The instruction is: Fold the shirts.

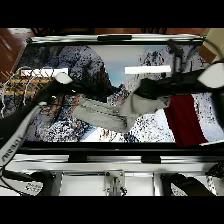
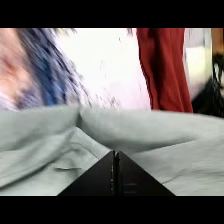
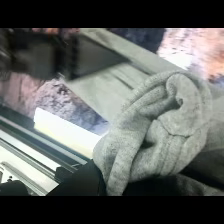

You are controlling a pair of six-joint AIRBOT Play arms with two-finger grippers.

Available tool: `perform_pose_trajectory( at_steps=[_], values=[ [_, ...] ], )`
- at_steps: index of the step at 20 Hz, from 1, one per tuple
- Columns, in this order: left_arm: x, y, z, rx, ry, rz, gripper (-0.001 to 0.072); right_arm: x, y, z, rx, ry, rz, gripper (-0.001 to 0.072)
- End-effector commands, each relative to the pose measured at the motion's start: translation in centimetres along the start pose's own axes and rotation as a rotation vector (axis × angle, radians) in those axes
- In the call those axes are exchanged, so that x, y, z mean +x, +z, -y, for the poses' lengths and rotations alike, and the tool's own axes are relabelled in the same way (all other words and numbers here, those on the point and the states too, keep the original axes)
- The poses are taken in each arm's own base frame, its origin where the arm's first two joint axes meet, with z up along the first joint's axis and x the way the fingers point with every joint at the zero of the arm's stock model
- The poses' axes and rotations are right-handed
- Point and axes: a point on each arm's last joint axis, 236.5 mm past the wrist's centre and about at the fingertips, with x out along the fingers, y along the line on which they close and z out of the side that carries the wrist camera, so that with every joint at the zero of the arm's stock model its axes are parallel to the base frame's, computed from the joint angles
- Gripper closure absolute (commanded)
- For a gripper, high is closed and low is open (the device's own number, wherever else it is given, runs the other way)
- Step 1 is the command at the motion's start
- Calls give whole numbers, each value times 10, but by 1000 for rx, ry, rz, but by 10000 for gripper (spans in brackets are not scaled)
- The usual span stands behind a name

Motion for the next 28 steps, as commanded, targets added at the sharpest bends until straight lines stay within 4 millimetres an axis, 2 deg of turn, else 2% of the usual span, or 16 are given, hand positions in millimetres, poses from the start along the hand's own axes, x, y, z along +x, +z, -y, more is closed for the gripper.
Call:
perform_pose_trajectory(
  at_steps=[1,4,5,6,7,8,9,11,15,17,19,20,21,24,28],
  values=[
    [-132,52,-26,45,120,188,676,90,5,-46,-74,103,17,634],
    [-236,68,-29,51,195,359,676,175,-9,-73,-72,163,31,634],
    [-260,68,-28,52,214,398,676,202,-16,-76,-55,163,36,632],
    [-281,64,-26,54,231,423,675,223,-22,-76,-26,167,40,592],
    [-294,60,-24,55,243,435,675,238,-24,-77,24,178,48,288],
    [-303,55,-23,55,250,437,675,244,-25,-76,66,193,46,93],
    [-309,50,-21,56,255,436,675,243,-24,-73,80,197,34,91],
    [-308,45,-18,63,251,416,675,225,-20,-57,59,178,-6,91],
    [-292,43,-20,71,240,397,675,155,-11,0,17,80,-105,91],
    [-286,38,-26,60,238,379,675,116,-25,60,20,-85,-211,91],
    [-282,35,-31,57,238,368,675,76,-53,142,98,-358,-349,91],
    [-281,34,-32,65,240,365,675,69,-68,164,161,-395,-393,91],
    [-281,34,-32,66,240,362,675,74,-84,169,235,-357,-418,91],
    [-281,34,-32,66,240,363,675,118,-116,165,426,-211,-377,89],
    [-281,34,-32,67,240,363,675,168,-144,147,432,-120,-387,88]
  ],
)
